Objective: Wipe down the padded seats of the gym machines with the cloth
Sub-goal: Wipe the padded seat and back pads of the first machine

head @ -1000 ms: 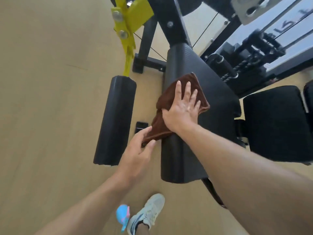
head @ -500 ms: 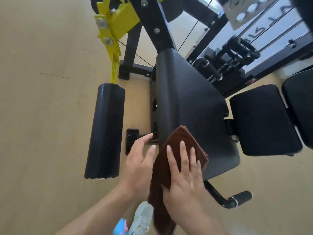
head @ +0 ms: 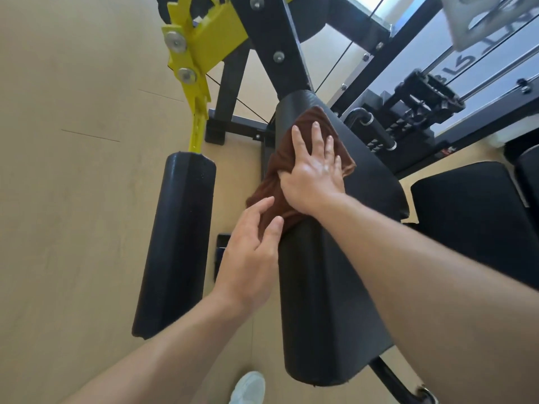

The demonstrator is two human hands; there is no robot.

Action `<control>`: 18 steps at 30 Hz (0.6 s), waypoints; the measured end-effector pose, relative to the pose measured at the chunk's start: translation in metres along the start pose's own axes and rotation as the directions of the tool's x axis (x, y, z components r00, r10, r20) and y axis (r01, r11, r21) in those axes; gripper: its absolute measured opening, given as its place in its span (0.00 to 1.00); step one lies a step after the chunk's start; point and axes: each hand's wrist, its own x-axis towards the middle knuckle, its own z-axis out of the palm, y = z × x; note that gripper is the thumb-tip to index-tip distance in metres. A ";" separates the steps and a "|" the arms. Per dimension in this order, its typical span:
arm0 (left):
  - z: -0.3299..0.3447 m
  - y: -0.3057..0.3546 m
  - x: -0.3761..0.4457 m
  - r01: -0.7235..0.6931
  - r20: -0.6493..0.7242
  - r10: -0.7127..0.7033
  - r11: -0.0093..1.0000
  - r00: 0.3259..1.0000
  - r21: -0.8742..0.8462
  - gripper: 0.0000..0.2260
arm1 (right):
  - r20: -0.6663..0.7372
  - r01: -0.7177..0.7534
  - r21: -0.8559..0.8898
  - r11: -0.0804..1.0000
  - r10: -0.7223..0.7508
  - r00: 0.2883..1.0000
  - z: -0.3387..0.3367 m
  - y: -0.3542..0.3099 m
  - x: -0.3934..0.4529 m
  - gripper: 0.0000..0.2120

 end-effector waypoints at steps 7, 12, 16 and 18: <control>-0.004 0.000 0.025 0.004 -0.030 -0.004 1.000 1.000 -0.012 0.18 | 0.018 -0.094 0.083 0.992 0.092 0.996 -0.018 -0.013 0.099 0.38; -0.016 -0.019 0.032 0.023 -0.057 -0.024 1.000 0.998 -0.010 0.19 | -0.011 -0.120 0.053 0.991 0.121 0.993 -0.026 -0.024 0.128 0.34; -0.019 -0.029 0.017 0.053 -0.091 -0.053 0.999 0.994 0.003 0.20 | -0.018 -0.119 -0.024 0.993 0.119 0.993 -0.028 -0.032 0.139 0.28; -0.022 -0.033 0.004 0.070 -0.102 -0.069 0.998 0.992 0.005 0.18 | -0.036 -0.112 -0.079 0.991 0.109 0.993 -0.029 -0.033 0.137 0.28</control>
